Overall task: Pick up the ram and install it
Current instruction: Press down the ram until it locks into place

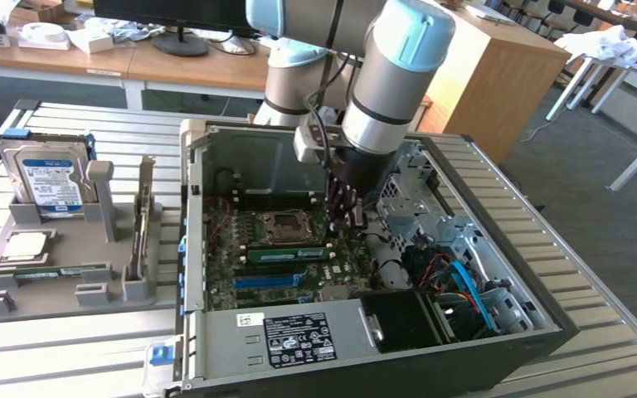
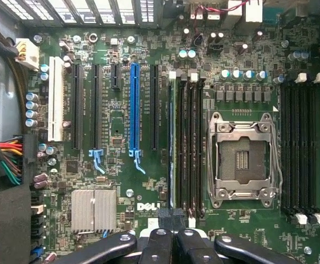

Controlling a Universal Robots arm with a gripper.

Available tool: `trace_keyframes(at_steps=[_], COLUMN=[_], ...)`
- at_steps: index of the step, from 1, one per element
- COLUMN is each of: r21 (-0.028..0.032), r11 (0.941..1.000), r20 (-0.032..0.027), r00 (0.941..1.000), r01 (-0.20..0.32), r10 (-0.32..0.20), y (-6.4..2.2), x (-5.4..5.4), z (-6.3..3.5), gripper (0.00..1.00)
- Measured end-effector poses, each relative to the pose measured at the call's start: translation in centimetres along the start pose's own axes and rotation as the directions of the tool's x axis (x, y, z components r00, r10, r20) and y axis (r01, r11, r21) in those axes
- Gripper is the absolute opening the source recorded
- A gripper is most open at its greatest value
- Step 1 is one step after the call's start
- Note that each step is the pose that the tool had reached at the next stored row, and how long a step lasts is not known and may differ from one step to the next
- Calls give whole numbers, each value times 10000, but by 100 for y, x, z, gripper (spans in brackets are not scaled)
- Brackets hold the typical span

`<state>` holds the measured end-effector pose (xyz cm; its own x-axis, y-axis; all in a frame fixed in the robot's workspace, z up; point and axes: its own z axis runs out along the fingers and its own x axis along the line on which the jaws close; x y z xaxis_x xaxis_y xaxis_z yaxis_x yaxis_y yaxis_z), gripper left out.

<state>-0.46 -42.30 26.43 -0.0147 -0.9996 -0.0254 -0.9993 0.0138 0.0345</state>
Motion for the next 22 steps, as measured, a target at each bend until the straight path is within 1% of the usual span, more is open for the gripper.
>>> trace_keyframes(at_steps=[11,17,22], r21=[0,-5,-4], r11=[10000,10000,10000], r20=[0,1,0], r00=[10000,10000,10000], r01=[0,0,-5], r10=[0,0,5], y=[-4,-5,-6], x=[4,3,-43], z=[116,127,156], gripper=[10,10,10])
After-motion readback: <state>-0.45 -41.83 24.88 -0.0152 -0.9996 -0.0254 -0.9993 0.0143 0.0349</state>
